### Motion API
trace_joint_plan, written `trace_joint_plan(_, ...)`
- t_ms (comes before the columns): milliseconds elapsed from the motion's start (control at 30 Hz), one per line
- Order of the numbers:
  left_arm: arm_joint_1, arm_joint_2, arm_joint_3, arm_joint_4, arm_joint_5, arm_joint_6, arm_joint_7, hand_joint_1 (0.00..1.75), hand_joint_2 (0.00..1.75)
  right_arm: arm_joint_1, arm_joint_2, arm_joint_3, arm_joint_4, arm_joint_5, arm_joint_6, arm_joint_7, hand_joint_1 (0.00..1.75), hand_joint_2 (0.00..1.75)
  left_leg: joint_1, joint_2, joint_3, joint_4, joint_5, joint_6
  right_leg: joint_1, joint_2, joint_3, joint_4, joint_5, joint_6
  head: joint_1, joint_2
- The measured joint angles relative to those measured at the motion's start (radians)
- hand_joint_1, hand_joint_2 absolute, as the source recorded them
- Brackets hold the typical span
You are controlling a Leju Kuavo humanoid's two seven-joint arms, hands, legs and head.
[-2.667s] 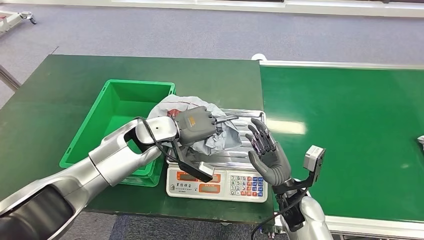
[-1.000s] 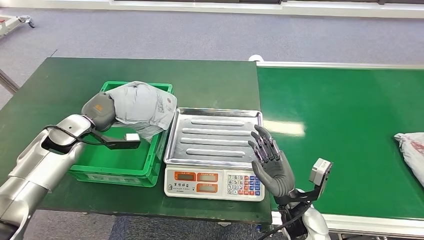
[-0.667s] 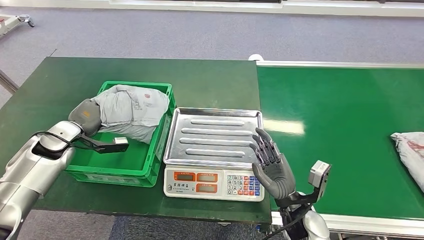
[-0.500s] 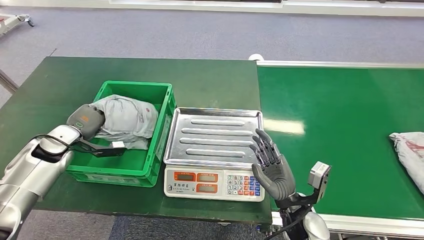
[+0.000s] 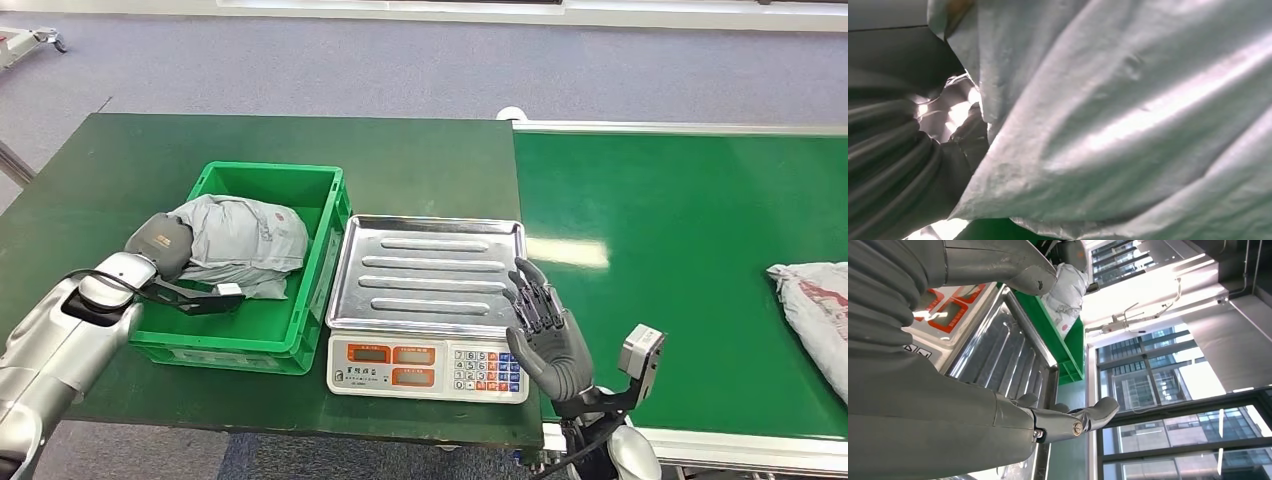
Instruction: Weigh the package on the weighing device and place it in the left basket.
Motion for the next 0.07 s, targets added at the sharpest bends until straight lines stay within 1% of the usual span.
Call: trace_joint_plan(67,-0.012,0.006,0.000,0.010,-0.013,-0.029,0.014,1.75,1.75,0.006,0.001,-0.002,-0.004,0.000,-0.003,-0.001,0.00,1.75,0.000,0.000,0.000,0.000,0.000,0.000,0.000,0.000,0.000,0.000,0.000,0.000,0.000,0.000)
